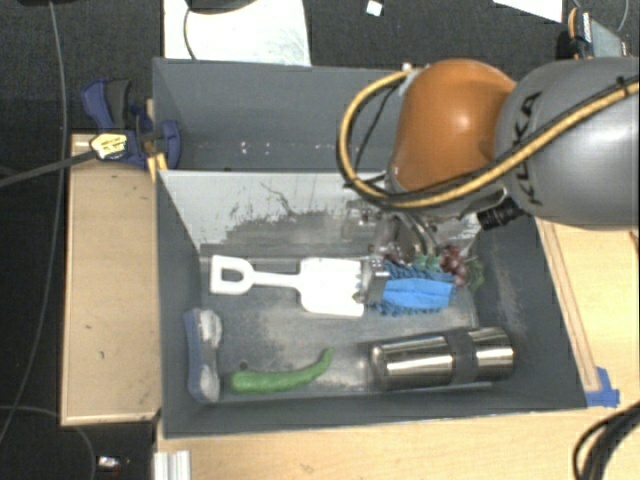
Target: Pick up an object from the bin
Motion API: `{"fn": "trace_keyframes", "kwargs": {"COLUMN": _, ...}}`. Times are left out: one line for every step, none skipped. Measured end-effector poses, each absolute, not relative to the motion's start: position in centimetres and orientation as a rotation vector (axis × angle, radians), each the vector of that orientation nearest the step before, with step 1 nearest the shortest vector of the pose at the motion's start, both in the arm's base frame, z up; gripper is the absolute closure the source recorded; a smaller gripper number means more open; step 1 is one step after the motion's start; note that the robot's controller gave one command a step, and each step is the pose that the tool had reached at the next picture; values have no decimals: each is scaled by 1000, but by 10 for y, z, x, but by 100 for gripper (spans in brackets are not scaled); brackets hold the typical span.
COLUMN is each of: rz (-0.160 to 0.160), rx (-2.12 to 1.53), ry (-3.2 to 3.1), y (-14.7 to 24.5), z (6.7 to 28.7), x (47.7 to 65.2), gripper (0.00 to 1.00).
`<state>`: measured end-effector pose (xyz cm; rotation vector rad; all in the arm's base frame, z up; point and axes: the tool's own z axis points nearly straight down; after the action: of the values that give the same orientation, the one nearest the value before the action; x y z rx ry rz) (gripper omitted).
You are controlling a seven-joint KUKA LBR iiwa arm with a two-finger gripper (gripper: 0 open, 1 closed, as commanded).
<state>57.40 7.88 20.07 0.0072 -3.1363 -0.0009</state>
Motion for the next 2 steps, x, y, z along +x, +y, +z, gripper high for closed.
{"fn": "trace_keyframes", "kwargs": {"rz": -2, "rx": 3, "ry": -3144, "y": 78, "z": 206, "x": 576, "gripper": 0}}
{"fn": "trace_keyframes", "kwargs": {"rz": -5, "rx": 105, "ry": -3136, "y": 187, "z": 66, "x": 576, "gripper": 0}}
